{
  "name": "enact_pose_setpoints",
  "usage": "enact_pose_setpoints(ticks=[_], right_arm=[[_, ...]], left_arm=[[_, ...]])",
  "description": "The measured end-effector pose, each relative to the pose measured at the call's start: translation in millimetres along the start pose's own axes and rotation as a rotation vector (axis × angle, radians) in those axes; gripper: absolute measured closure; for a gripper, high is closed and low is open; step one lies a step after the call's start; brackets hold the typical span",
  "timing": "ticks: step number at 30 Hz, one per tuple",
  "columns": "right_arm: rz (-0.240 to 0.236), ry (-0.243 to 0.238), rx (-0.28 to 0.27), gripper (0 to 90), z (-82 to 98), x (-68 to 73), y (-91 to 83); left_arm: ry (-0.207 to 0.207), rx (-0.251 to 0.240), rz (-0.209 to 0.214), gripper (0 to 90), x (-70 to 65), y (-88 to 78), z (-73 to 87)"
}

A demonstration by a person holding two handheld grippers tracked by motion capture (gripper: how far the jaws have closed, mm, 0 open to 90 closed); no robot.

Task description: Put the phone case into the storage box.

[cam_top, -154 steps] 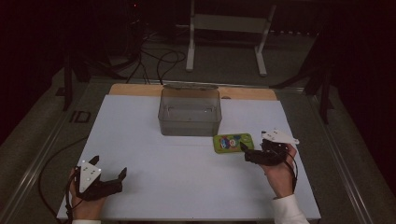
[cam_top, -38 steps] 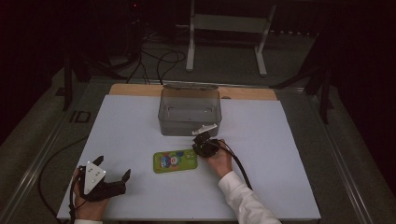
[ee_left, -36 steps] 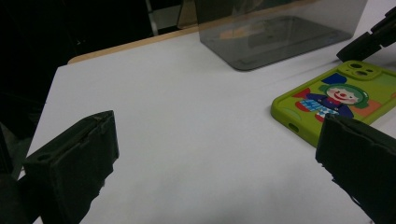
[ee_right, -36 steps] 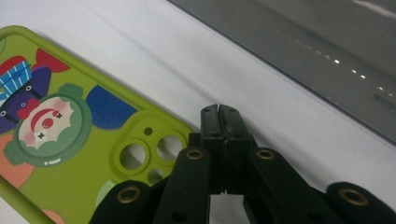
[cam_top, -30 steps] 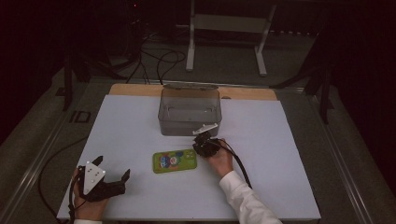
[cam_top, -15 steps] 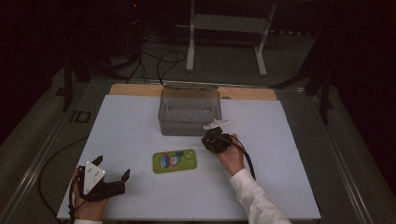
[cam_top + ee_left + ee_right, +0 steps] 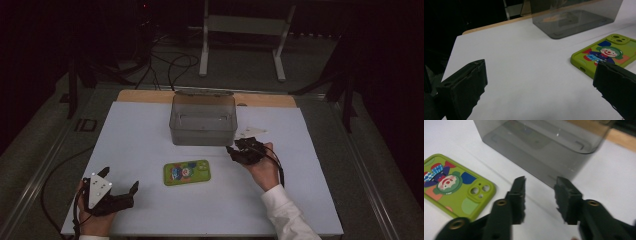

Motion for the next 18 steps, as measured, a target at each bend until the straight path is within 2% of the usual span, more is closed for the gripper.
enact_pose_setpoints(ticks=[2,3,4,7,10,14,15,18], right_arm=[[0.006,0.016,-0.032,39.4,1.0,-3.4,-12.0],[0.02,0.025,-0.058,29.8,2.9,-7.4,-23.7],[0.02,0.025,-0.058,29.8,2.9,-7.4,-23.7],[0.039,0.041,-0.11,20.5,8.2,-11.2,-40.0],[0.047,0.063,-0.138,13.9,24.1,-13.0,-53.8],[0.056,0.068,-0.169,13.7,31.5,-13.6,-61.9],[0.044,0.081,-0.19,12.1,42.3,-13.3,-70.3],[0.055,0.058,-0.219,11.4,53.5,-14.7,-77.3]], left_arm=[[-0.001,-0.001,0.0,0.0,0.2,-0.1,-0.1],[-0.001,-0.001,-0.001,0.0,0.3,-0.1,-0.1],[-0.002,-0.001,-0.003,0.0,0.7,-0.2,-0.1],[-0.006,-0.001,-0.005,0.0,2.1,-0.4,0.0],[-0.014,-0.003,-0.008,0.0,3.3,-0.7,-0.1],[-0.017,-0.006,-0.01,0.0,3.8,-1.3,-0.6],[-0.019,-0.008,-0.01,0.0,3.9,-1.2,-0.9],[-0.021,-0.01,-0.014,0.0,5.2,-1.6,-1.2]])
Point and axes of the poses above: each handheld gripper's, and its own axes: y roughly forward along the jaws, z roughly out of its underside, x roughly to its left, the point moved 8 cm from there along y, roughly forward along the jaws, and after that the axes turned 8 degrees about -z, right-handed, at the moved point
